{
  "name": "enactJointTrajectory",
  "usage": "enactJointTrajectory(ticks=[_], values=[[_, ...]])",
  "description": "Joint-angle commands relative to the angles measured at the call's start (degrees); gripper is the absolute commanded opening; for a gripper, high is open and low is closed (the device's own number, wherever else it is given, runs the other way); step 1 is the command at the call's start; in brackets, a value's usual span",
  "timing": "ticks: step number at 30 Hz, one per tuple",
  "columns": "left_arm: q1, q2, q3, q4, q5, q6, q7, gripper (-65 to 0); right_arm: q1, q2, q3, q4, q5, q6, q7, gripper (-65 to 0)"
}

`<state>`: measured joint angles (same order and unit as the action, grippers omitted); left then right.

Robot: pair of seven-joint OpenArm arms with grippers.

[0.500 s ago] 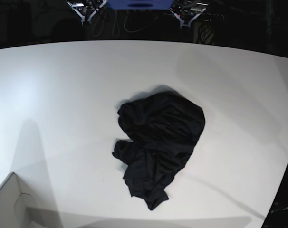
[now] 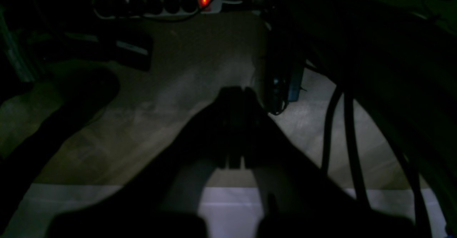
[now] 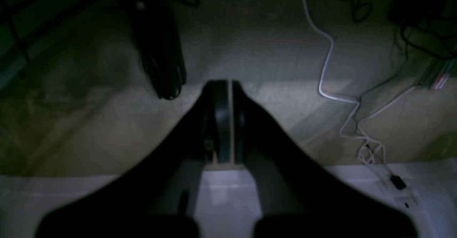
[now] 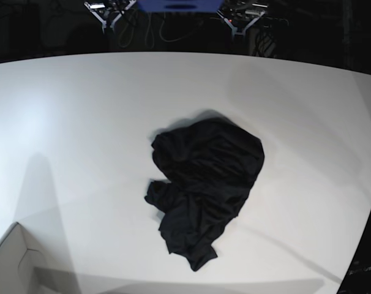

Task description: Layout the t-shirt on the table in an organized manner, then fold the t-shirt properly

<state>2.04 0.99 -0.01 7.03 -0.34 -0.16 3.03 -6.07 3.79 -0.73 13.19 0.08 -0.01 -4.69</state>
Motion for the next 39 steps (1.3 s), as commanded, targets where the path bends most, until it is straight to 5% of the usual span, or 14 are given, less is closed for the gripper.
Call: enactJointTrajectory(ticks=[1, 15, 22, 27, 39], values=[[0.11, 0.19, -0.03, 0.14, -0.14, 0.3, 0.09, -64.9, -0.22, 0.38, -0.02, 0.13, 0.14, 0.32, -0.01, -65.0], [7.32, -0.42, -0.03, 6.82, -0.14, 0.03, 0.36, -64.9, -6.55, 2.67, -0.02, 6.9, 0.14, 0.32, 0.07, -65.0], [25.08, -5.52, -0.03, 33.81, -0.85, 0.03, 0.27, -64.9, -26.33, 6.36, 0.07, 37.67, 0.23, 0.41, 0.6, -65.0], [36.07, -9.92, 0.32, 57.1, -8.76, 0.03, 1.5, -64.9, -37.5, 8.56, 0.42, 61.14, 0.23, 0.41, -0.01, -65.0], [49.08, -14.93, -0.03, 92.45, -15.71, 0.38, 7.21, -64.9, -47.25, 10.67, 4.03, 95.34, 0.23, 0.32, -0.19, -65.0]])
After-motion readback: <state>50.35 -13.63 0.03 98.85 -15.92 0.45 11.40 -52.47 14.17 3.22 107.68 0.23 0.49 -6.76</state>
